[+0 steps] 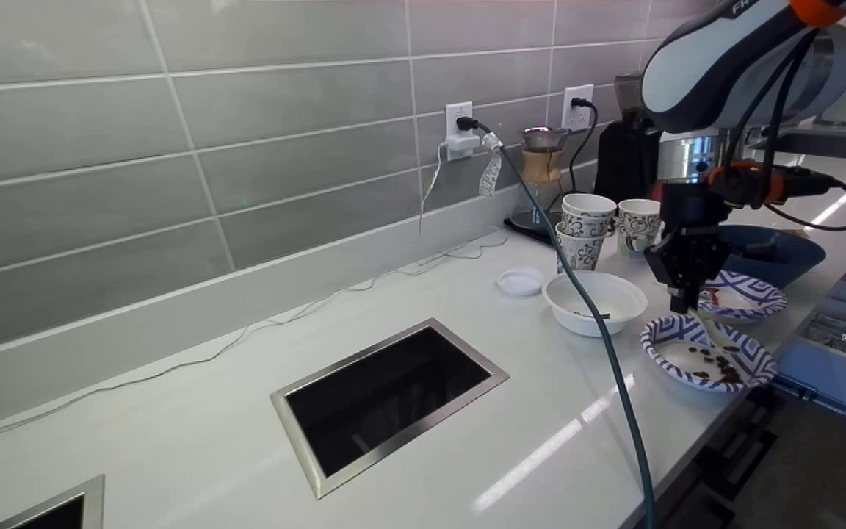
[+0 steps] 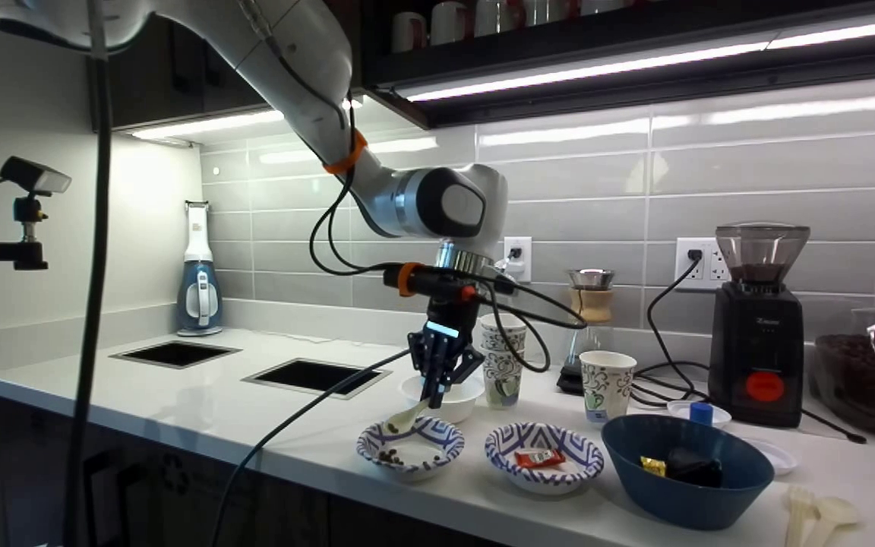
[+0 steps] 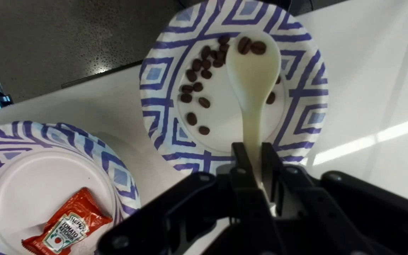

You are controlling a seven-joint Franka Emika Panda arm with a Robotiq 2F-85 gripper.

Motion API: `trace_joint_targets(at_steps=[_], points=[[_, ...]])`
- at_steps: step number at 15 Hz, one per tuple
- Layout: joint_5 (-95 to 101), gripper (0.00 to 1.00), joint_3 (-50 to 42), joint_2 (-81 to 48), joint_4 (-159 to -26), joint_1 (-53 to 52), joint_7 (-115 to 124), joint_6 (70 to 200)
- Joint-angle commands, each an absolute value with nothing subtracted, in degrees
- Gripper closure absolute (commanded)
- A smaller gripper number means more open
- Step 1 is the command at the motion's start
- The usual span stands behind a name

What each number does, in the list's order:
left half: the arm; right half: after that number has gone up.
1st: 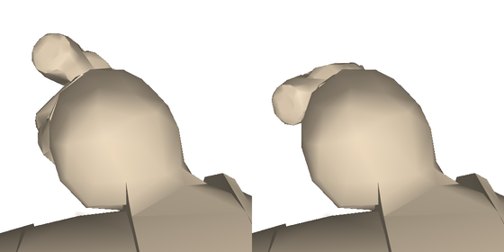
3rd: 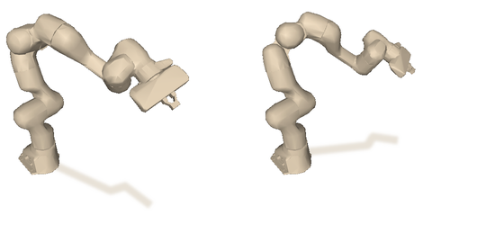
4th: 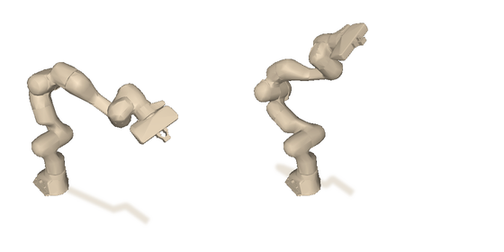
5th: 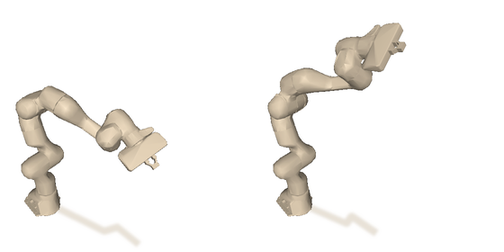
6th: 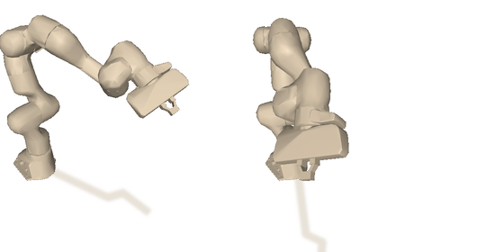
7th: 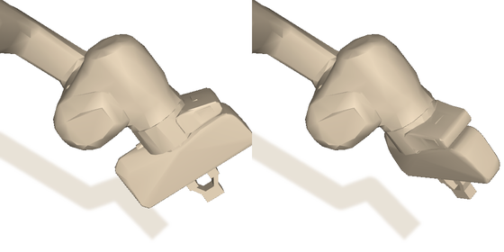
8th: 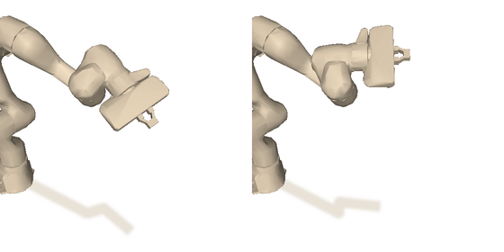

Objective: Use the spoon to put some of the cereal into the white bowl

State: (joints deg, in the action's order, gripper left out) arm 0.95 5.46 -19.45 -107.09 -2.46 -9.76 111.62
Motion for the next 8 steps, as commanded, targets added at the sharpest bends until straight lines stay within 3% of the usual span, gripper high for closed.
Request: trace_joint_targets(at_steps=[1, 8], points=[[3.4, 0.97, 4.8, -20.4, -100.8, -3.2, -9.9, 102.0], [8.3, 0.97, 4.7, -23.8, -90.4, -5.3, -8.1, 91.5]])
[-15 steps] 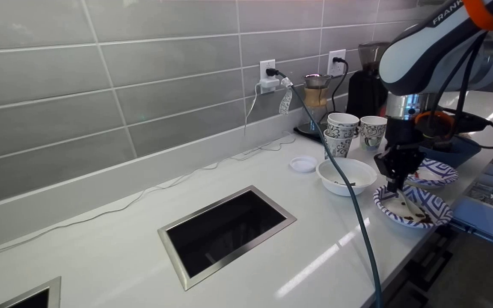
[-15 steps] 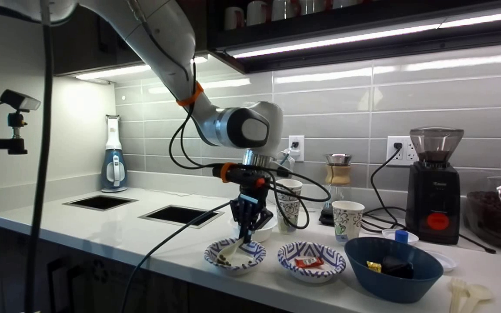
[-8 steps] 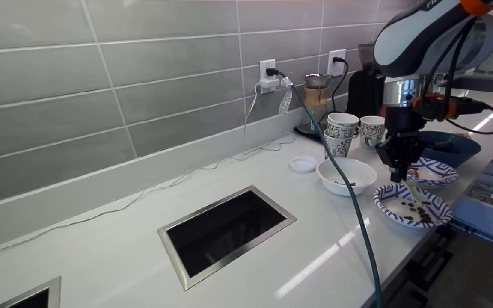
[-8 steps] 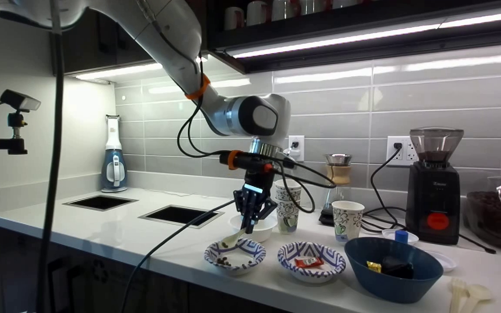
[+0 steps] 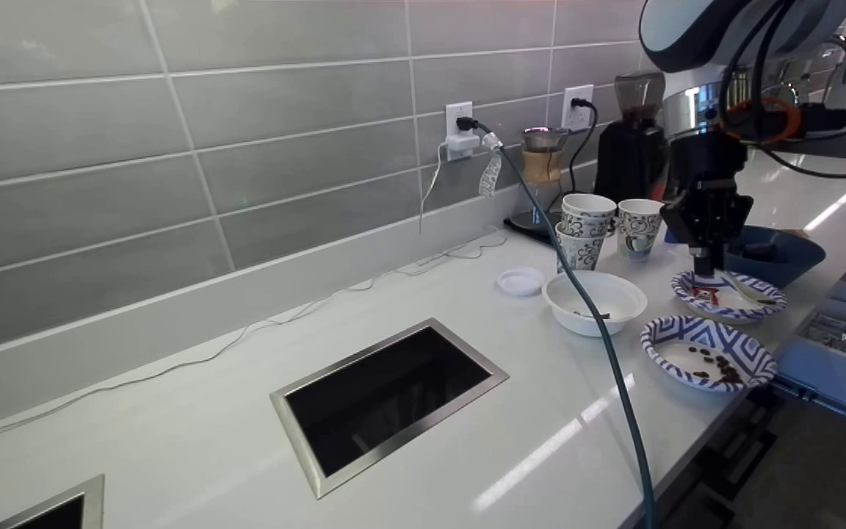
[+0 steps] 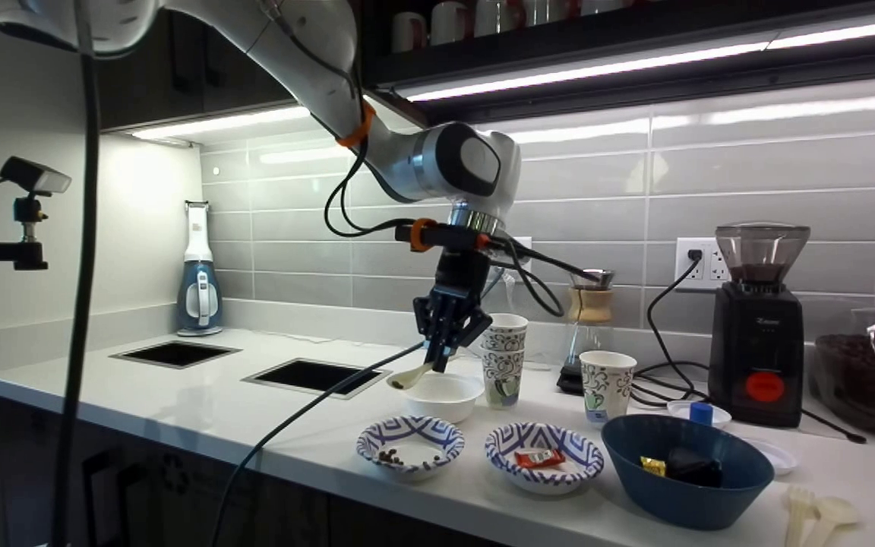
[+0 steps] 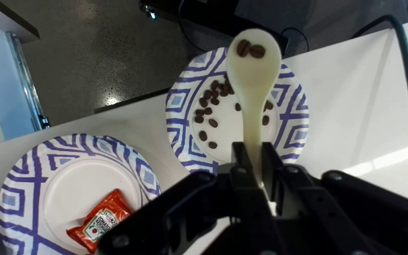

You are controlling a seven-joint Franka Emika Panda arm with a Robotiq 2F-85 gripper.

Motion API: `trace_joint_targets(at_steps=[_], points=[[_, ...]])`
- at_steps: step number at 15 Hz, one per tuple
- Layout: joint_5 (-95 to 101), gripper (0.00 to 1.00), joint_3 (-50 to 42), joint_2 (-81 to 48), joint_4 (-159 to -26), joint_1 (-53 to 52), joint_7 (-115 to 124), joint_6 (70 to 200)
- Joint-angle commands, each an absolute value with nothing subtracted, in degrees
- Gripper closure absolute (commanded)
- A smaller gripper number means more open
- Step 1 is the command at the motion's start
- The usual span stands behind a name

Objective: Use the spoon to put some of the cereal into the white bowl

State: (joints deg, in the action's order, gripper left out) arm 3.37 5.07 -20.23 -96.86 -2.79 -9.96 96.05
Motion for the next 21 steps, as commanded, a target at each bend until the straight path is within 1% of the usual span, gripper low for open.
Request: trace_joint_targets(at_steps=[1, 2, 3, 8, 9, 13, 21], points=[[10.1, 0.97, 5.0, -24.3, -89.4, -6.1, -8.5, 92.2], [6.5, 0.97, 4.9, -21.4, -94.1, -4.2, -9.7, 94.5], [6.8, 0.87, 5.0, -21.7, -93.5, -4.6, -9.6, 94.5], [6.8, 0.87, 4.8, -21.7, -93.8, -4.3, -9.6, 94.5], [6.8, 0.97, 4.8, -21.7, -93.8, -4.2, -9.6, 94.5], [6.7, 0.97, 6.5, -23.1, -91.8, -6.1, -10.3, 98.7], [7.2, 0.97, 8.1, -29.6, -83.6, -11.2, -7.7, 103.3]])
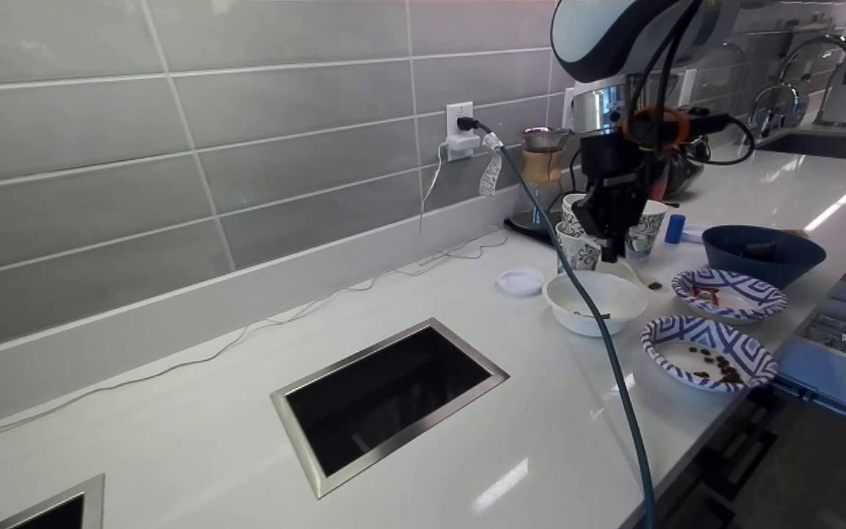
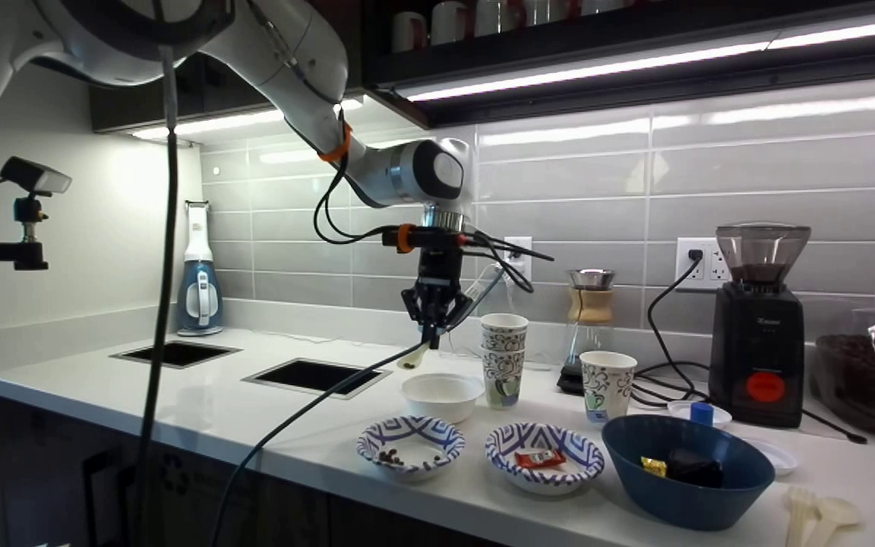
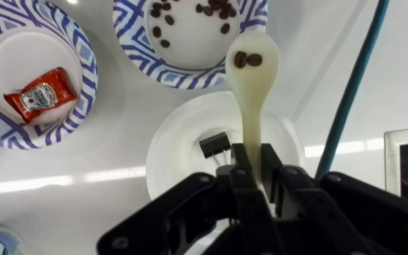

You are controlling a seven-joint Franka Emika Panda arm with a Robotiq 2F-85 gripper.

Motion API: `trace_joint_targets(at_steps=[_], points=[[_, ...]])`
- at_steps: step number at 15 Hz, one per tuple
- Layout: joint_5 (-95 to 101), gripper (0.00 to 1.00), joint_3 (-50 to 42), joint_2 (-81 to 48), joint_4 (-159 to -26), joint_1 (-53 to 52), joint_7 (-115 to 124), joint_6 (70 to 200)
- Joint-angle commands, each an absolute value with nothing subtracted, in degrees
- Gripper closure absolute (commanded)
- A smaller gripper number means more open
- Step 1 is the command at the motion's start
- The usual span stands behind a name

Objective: Use the spoon to put some of the cereal into the white bowl

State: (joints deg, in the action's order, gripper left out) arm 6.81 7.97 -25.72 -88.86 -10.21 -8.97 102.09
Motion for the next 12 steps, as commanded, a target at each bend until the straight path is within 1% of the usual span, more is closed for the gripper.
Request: trace_joint_targets(at_steps=[1, 6, 12], points=[[7.1, 0.97, 8.1, -30.4, -82.7, -11.5, -7.6, 104.6], [6.2, 0.97, 7.9, -32.2, -81.1, -11.2, -8.0, 111.3], [4.7, 0.97, 7.8, -29.8, -85.8, -10.4, -5.4, 123.3]])
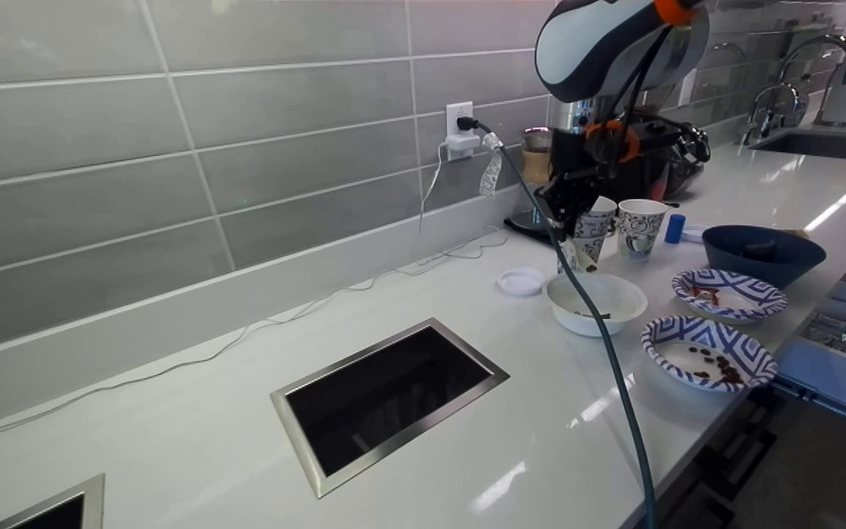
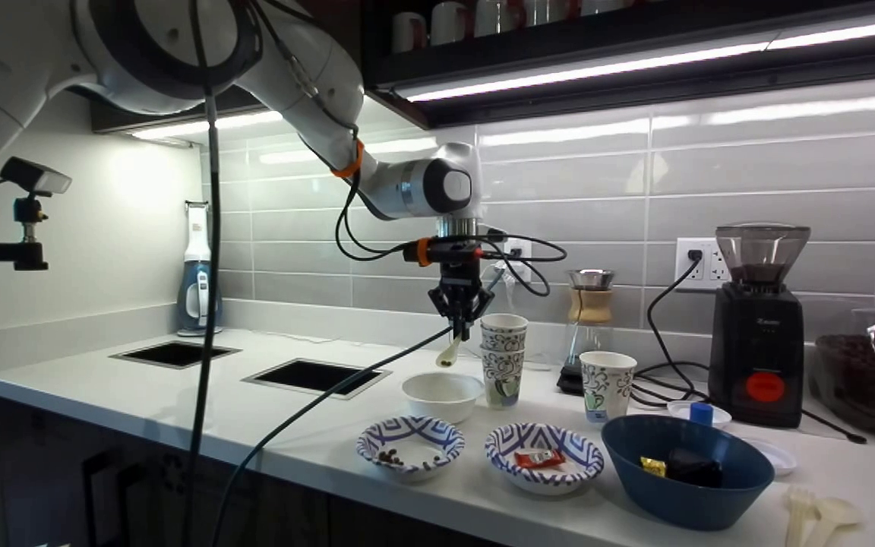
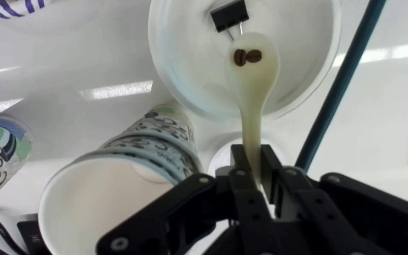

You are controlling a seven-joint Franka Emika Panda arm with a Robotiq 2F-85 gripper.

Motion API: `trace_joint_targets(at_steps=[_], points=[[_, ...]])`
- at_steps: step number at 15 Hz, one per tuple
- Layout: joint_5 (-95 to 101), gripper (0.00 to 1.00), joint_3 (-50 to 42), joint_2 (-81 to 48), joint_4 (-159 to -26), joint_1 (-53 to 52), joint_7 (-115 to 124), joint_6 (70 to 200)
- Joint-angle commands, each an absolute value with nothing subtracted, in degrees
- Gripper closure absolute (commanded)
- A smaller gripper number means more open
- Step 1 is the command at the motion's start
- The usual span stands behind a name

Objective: Use the spoon to put some of the cereal into the white bowl

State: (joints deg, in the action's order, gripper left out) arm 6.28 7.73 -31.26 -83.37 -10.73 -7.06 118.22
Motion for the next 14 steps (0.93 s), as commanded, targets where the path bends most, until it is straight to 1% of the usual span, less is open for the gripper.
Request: trace_joint_targets(at_steps=[1, 7, 14], points=[[4.6, 0.97, 7.8, -29.4, -86.6, -10.4, -5.0, 125.4], [3.0, 0.97, 8.3, -24.4, -94.3, -9.5, -5.2, 135.1], [0.8, 0.97, 7.9, -16.9, -104.4, -7.6, -5.6, 139.4]])
